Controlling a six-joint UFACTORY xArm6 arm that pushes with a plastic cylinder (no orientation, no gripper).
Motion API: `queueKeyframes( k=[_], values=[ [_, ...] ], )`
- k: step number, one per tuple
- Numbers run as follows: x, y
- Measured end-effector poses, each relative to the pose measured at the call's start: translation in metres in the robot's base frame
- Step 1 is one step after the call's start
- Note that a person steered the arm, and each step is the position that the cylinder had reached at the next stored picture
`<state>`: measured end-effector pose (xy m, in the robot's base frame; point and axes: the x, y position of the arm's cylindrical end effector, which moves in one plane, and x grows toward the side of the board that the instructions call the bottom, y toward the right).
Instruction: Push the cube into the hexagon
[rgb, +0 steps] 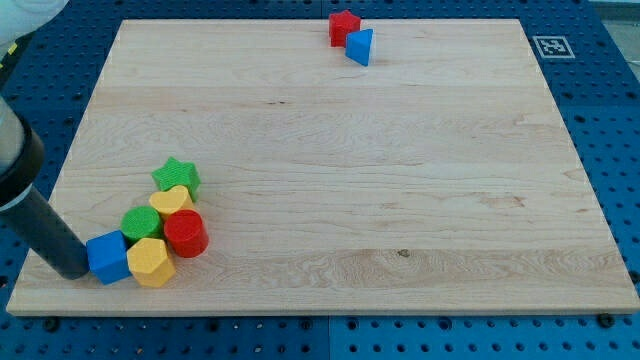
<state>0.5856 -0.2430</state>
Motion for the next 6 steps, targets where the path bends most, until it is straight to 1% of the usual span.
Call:
queueKeyframes(
  k=[4, 5, 6],
  values=[
    [-0.009, 0.055],
    [-0.009, 0.064],
    [-0.006, 0.053]
  ],
)
